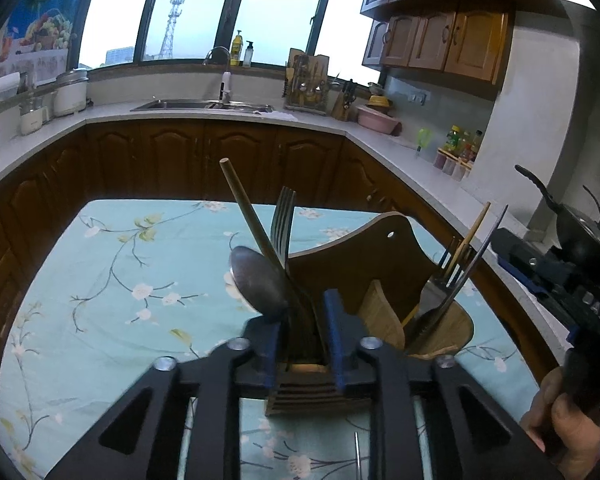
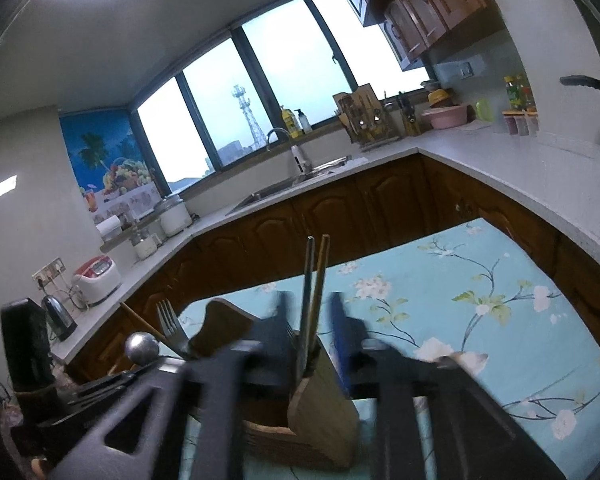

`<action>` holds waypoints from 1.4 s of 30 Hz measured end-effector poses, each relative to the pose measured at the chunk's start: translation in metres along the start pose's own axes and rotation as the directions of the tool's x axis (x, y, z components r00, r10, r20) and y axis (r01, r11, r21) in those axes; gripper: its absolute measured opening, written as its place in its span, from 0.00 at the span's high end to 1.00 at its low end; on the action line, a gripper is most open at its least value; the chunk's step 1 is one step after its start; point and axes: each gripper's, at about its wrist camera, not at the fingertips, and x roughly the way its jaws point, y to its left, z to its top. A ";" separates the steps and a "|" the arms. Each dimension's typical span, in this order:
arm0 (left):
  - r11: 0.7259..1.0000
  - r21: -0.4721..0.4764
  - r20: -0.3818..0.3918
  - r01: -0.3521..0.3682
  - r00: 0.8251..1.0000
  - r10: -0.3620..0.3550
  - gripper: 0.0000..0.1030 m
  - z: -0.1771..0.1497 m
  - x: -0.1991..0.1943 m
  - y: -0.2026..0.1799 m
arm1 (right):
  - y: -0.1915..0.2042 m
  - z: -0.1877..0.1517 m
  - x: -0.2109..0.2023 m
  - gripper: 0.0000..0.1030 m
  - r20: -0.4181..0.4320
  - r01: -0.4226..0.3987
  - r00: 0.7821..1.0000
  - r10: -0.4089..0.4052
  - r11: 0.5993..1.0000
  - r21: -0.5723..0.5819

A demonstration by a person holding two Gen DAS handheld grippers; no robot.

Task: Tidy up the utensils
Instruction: 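Lower the spoon and chopstick into the holder and open both tools, then move both open tools back over the loose utensils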

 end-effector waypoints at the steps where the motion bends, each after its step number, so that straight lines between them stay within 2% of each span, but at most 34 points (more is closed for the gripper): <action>1: 1.000 -0.001 0.001 -0.002 1.000 0.002 0.69 -0.001 -0.001 0.000 | -0.001 -0.001 -0.002 0.45 0.006 0.001 1.000 -0.001 1.000 0.003; 2: 1.000 -0.003 0.004 -0.001 1.000 0.001 0.67 -0.002 -0.002 -0.001 | -0.001 -0.001 -0.003 0.39 0.013 0.001 1.000 -0.001 1.000 0.004; 10: 1.000 -0.020 0.016 0.008 1.000 -0.007 0.56 -0.006 -0.014 -0.002 | -0.005 -0.003 -0.013 0.24 0.019 -0.004 1.000 0.004 1.000 0.018; 17: 0.999 -0.050 0.030 -0.001 1.000 0.002 0.37 -0.014 -0.034 0.001 | -0.003 -0.004 -0.027 0.05 0.029 -0.004 1.000 0.003 1.000 0.024; 23: 0.995 -0.099 0.026 -0.015 1.000 0.017 0.22 -0.027 -0.054 0.010 | -0.001 -0.010 -0.039 0.03 0.010 -0.021 1.000 0.020 0.999 0.028; 42: 0.985 -0.166 -0.033 -0.037 0.999 0.032 0.21 -0.072 -0.121 0.026 | 0.016 -0.048 -0.086 0.02 -0.069 -0.015 0.997 0.016 1.000 0.011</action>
